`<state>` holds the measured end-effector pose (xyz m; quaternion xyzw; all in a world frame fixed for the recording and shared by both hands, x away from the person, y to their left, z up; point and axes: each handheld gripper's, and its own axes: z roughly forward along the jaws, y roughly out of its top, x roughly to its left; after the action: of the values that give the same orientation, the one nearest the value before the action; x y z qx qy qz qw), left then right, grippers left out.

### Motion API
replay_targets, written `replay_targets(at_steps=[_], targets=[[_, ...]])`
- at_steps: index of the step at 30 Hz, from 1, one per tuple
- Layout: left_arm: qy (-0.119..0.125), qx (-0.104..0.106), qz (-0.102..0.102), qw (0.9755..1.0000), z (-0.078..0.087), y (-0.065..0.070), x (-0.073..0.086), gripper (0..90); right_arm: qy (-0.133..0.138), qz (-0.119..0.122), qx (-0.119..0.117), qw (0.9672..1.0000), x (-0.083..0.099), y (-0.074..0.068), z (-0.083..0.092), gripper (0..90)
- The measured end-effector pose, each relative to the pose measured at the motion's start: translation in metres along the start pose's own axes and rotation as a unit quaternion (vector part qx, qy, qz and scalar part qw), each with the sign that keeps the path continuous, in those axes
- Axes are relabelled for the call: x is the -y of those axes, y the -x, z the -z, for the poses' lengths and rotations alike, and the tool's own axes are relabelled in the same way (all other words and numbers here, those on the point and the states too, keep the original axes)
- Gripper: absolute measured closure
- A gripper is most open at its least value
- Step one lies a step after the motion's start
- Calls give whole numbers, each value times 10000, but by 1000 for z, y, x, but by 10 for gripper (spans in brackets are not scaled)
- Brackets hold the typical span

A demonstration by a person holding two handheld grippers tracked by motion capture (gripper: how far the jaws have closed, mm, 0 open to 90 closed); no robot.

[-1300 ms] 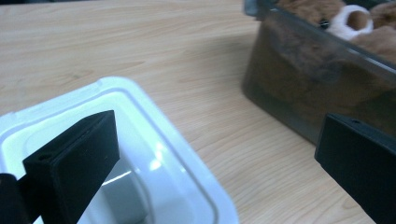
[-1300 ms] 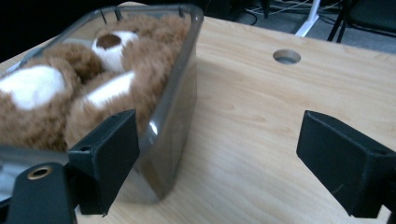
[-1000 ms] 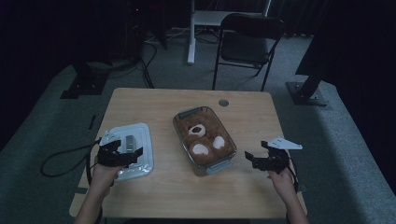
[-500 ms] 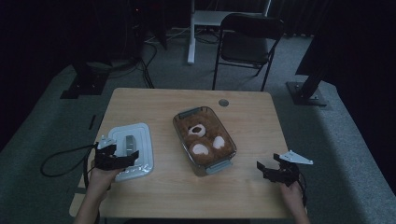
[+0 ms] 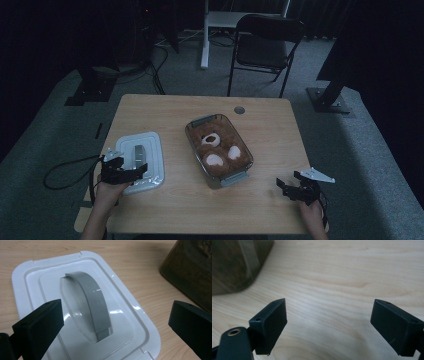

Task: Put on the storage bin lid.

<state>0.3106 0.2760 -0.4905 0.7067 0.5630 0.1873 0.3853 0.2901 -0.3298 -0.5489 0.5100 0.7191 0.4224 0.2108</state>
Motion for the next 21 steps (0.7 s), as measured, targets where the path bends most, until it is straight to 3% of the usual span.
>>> replay_targets(at_steps=[5,14,21], targets=[[-35,-32,37,10000,-4,1,3,8,-138,31,52,9999,4,0,-1,133],[-98,-79,47,9999,-9,2,2,8,-15,-227,102,9997,7,5,4,133],[-176,-198,57,9996,-18,5,-2,9,-55,-253,167,9995,7,5,3,133]])
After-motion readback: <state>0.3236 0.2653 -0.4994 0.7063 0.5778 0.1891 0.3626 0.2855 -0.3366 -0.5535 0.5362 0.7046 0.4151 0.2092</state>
